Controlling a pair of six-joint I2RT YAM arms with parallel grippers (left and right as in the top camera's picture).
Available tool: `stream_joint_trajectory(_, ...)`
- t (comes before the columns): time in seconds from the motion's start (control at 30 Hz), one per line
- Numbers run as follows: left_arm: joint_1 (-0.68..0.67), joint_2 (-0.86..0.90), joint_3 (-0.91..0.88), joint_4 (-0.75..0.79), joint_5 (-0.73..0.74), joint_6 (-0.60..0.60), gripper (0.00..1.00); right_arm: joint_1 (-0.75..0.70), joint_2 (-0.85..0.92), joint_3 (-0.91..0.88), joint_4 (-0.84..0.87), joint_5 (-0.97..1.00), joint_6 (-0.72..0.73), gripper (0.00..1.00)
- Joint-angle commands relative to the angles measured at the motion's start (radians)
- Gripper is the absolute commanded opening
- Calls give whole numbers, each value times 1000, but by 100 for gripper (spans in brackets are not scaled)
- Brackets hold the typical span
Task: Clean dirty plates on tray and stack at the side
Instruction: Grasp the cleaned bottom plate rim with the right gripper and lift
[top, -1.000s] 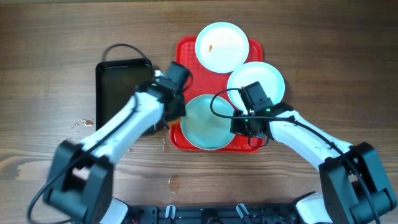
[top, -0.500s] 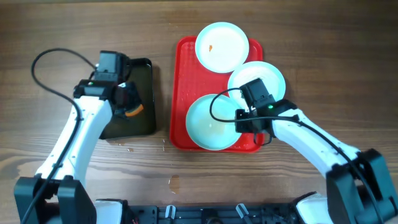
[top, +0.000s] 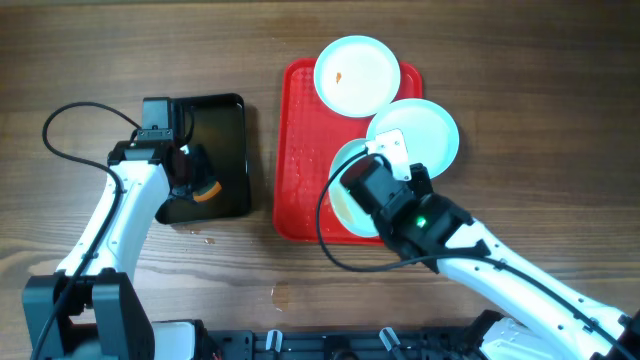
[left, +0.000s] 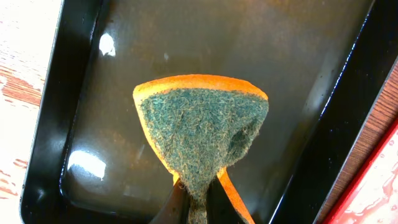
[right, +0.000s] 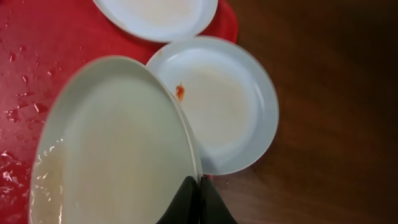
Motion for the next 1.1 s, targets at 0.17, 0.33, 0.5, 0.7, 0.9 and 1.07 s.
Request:
stream_joint_trajectory(0.17,5,3,-1,3,18,13,4,80,-22,31,97,249,-140,4)
stream_joint_trajectory(0.33,5,3,-1,3,19,13,4,80,-22,51,108,210,-175,4)
stream_joint_trajectory(0.5,5,3,-1,1,19,13,4,5,-16,34,-33,-177,76,31)
stream_joint_trajectory(0.7,5,3,-1,2,29,14,11,-224,30,-29,-16,-549,103,57)
stream_joint_trajectory(0.9,5,1,3,13,105,69,51,-405,145,-45,62,-840,28,55)
stream_joint_trajectory(1.07,5,-19,33,-21,112,69,70,-422,293,-45,111,-966,-19,52)
